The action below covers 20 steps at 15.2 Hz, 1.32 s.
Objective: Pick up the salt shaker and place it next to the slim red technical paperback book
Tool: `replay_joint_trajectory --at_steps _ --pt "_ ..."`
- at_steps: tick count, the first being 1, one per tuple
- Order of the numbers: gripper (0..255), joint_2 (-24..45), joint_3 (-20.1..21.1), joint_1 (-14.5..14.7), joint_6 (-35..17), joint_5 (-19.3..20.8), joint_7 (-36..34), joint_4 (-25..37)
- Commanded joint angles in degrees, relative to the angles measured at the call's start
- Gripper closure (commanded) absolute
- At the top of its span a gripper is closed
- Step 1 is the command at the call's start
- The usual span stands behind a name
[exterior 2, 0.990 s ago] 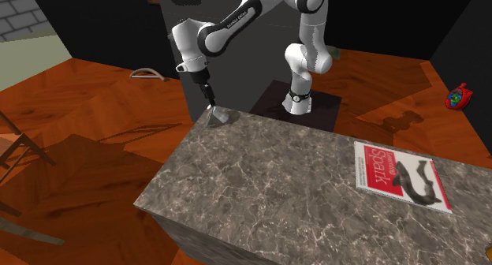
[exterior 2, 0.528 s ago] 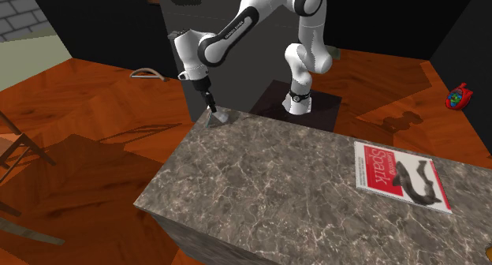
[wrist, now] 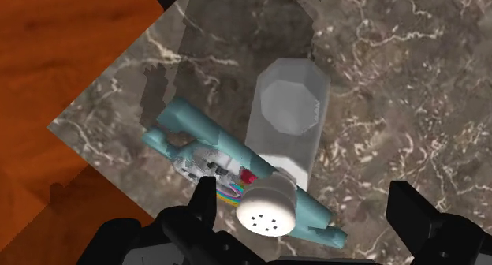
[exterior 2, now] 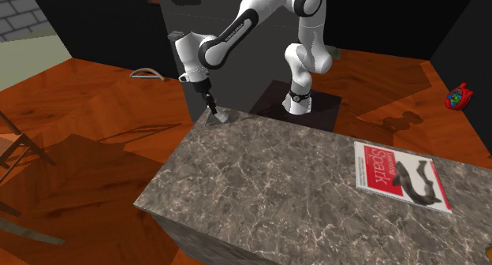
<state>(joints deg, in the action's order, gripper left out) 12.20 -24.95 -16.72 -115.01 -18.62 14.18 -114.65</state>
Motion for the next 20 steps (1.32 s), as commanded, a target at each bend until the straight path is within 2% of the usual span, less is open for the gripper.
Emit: replay_joint_trajectory --at_steps 1,10,20 --pt "255 0.01 0.01 0.0 0.0 -0.01 0.0 0.0" --pt "255 0.0 -0.01 0.01 0.0 -0.01 0.0 -0.01" --pt "255 -3.55 -0.52 0.33 6.43 2.39 -2.6 3.62"
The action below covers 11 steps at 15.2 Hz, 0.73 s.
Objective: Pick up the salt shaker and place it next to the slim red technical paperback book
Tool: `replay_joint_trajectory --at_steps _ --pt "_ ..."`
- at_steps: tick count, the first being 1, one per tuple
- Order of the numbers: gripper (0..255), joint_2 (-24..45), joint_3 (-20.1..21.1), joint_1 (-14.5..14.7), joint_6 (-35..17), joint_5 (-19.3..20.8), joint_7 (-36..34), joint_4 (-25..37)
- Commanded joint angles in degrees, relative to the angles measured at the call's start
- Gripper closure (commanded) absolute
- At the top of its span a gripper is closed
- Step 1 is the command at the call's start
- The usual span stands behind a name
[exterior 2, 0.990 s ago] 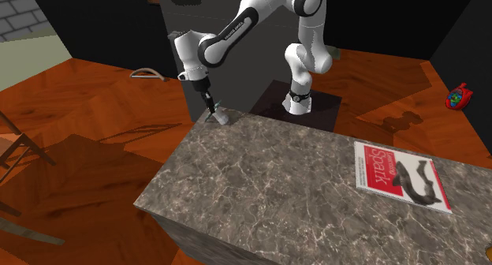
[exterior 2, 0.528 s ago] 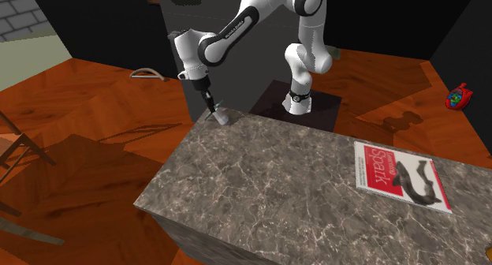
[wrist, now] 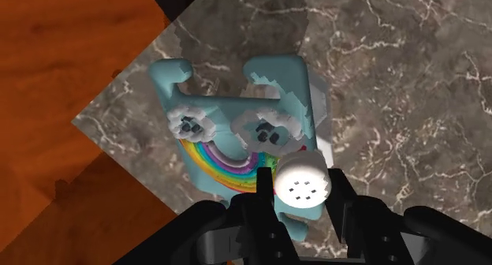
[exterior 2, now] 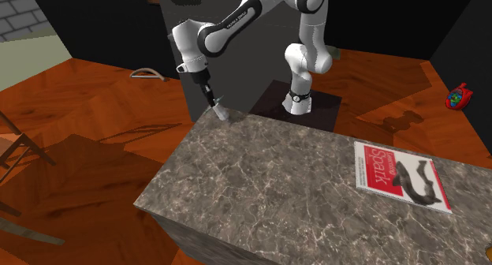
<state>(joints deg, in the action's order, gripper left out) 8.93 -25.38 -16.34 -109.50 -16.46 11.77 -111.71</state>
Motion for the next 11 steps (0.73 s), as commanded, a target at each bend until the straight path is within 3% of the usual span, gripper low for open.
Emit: replay_joint_trajectory --at_steps 1,11 --pt "255 -0.57 -0.12 -0.04 1.59 0.43 -0.42 1.12" --pt "255 -2.83 -0.35 0.03 8.43 1.93 -2.52 6.2"
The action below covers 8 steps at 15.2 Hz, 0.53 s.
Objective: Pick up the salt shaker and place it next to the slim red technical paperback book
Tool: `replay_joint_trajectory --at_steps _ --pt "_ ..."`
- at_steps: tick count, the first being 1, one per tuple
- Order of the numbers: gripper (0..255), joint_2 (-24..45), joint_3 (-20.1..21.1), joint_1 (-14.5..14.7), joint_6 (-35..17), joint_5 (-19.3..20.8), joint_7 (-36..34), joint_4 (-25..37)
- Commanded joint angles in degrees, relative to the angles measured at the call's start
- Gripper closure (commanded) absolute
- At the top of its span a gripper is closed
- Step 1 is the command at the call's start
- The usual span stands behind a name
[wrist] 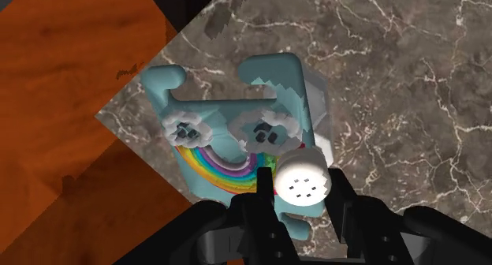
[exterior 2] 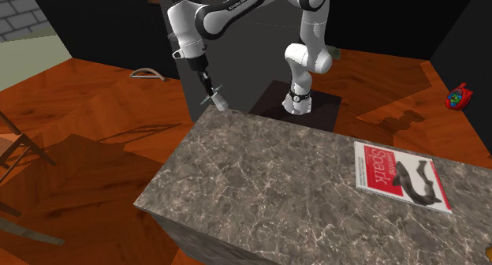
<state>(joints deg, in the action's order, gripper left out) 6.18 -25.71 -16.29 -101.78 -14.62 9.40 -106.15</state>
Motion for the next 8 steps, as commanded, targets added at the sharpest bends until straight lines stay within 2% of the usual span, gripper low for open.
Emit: replay_joint_trajectory --at_steps 1,8 --pt "255 -0.25 -0.04 -0.02 1.41 0.19 -0.33 1.22" --pt "255 -0.99 -0.15 -0.1 6.45 0.71 -1.51 5.73"
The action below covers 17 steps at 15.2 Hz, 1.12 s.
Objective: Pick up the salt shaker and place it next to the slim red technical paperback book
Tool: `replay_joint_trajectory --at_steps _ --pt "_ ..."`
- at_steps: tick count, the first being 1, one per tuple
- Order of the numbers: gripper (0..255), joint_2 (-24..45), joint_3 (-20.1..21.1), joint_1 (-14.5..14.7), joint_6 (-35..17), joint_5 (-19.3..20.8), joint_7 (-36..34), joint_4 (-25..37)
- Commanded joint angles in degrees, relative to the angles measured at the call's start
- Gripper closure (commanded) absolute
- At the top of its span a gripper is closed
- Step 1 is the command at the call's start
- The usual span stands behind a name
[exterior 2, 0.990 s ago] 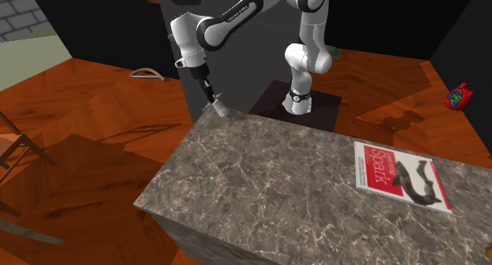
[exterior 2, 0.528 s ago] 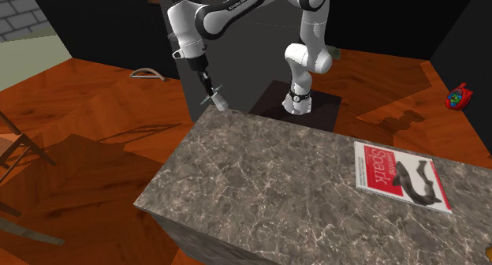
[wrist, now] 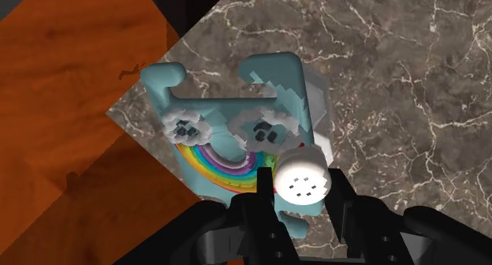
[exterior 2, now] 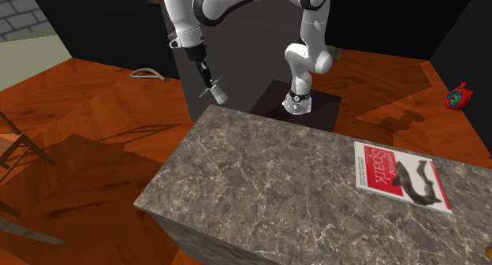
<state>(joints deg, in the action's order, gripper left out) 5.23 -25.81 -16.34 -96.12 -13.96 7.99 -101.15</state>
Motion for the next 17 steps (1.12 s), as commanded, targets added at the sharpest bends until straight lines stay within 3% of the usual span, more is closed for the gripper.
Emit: replay_joint_trajectory --at_steps 1,5,17 --pt "255 -0.09 -0.06 -0.07 1.52 0.09 -0.25 1.43" --pt "255 -0.18 -0.12 -0.15 4.08 0.19 -0.74 3.96" --pt "255 -12.43 8.82 8.47 -2.88 1.97 -17.82 -10.46"
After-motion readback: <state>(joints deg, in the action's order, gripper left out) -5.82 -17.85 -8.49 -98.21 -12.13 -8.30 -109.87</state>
